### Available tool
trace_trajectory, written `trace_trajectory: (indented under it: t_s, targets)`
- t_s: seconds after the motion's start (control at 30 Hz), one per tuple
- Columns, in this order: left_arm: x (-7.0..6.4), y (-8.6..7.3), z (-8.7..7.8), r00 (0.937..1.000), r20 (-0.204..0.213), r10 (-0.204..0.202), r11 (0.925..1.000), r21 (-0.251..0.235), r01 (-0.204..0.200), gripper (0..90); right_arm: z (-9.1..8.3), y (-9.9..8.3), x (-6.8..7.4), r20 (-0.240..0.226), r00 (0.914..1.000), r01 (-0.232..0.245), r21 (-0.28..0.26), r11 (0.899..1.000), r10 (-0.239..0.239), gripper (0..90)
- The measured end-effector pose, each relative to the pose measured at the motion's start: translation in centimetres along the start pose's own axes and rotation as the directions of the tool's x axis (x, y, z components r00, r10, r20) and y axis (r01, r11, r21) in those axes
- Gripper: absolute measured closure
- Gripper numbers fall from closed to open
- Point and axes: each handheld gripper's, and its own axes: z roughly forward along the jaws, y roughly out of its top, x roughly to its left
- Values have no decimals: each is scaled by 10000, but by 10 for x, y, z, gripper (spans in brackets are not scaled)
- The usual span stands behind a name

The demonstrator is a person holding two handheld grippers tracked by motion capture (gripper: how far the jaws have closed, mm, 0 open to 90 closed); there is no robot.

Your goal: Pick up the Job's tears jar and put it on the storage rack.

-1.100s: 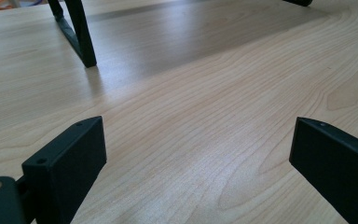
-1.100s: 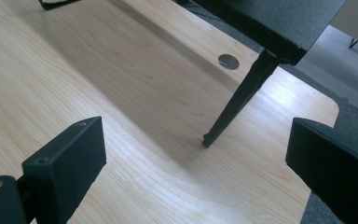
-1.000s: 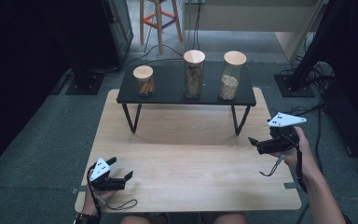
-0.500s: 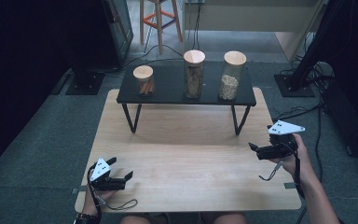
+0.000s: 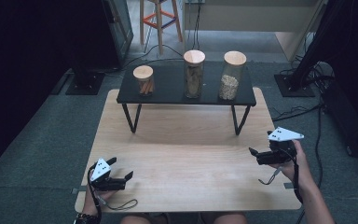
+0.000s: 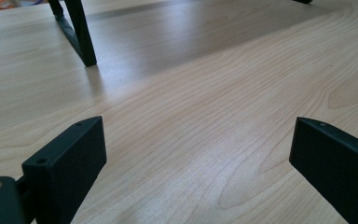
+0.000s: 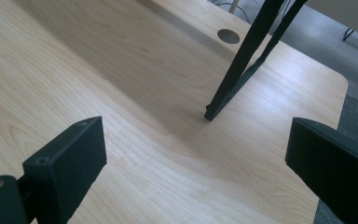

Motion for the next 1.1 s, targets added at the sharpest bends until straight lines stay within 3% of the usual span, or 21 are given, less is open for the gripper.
trace_trajectory:
  t_s: [1.1]
  targets:
    - [-2,1,0,9999,-69,83,9999,60,-82,39,24,-46,8,12,9991,-417,468,9980,417,47]
